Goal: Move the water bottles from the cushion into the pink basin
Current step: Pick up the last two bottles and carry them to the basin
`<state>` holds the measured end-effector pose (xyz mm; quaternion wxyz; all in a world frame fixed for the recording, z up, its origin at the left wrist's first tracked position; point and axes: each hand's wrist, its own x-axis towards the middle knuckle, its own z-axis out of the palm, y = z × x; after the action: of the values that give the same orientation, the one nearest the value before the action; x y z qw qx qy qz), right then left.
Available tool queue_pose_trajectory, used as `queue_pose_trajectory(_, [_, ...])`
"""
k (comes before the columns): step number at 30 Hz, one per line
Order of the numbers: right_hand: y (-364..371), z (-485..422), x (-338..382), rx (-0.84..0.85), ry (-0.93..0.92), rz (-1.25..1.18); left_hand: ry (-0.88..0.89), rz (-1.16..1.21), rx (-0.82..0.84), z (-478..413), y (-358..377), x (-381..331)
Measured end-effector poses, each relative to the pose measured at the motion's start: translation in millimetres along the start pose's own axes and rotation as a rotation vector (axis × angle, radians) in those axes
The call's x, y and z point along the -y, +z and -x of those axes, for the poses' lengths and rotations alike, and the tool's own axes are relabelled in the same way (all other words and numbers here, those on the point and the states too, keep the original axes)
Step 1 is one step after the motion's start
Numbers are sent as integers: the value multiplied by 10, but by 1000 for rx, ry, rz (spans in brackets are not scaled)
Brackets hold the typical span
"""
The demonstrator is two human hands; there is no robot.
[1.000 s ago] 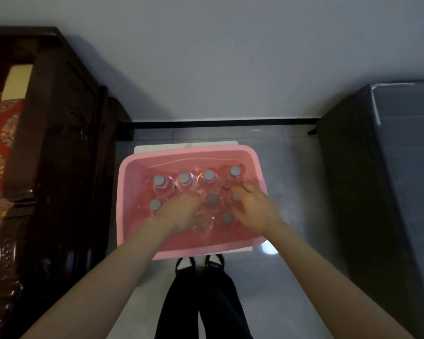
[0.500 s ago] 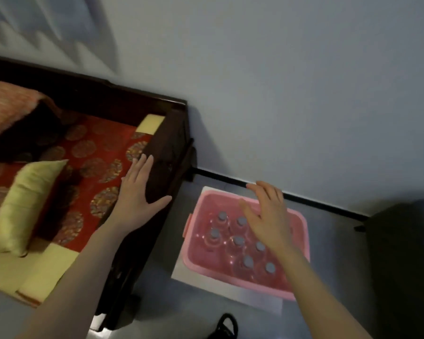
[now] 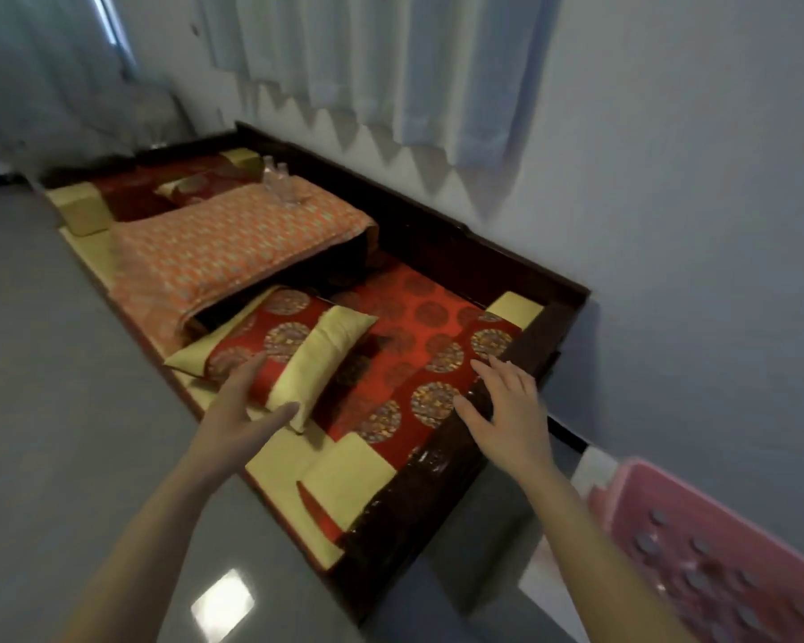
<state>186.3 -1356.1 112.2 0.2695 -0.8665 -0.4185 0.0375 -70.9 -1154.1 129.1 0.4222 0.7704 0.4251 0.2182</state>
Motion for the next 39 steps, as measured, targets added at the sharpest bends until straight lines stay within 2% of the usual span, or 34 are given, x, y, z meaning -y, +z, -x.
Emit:
queue_pose_trajectory(5, [763,-308,1174,105,-103,-88,-89,55,-152,117,-1165,832])
queue_pose_trajectory(10, [1415,-674,2087,237,-127,-265,-204,441,-305,-141,-2024,1315])
queue_pose_trajectory(12, [1619,-845,2387,299,-93,-375,-247,507,-345,-301,-2265,1469])
queue_pose_trajectory(17, [2180,-1318,2982,368,-54,-575,-287,524,-345,-804,-2736,1830])
queue_pose_trajectory(23, [3004,-2086,3643,432,90,-634,-312,467,-300,-1660,-3252,2352])
queue_pose_trajectory(31, [3803,-3247,4694,493,82,-606,-372,435,-307,-2783,-4272,3045])
queue_pose_trajectory(35, [4093,-3898,5194,398,50,-646,-328,422,-287,-3563,-4854,3248])
queue_pose_trajectory(39, [4446,-4340,5551,308,140,-658,-245,390,-207,-4388,-5315,3533])
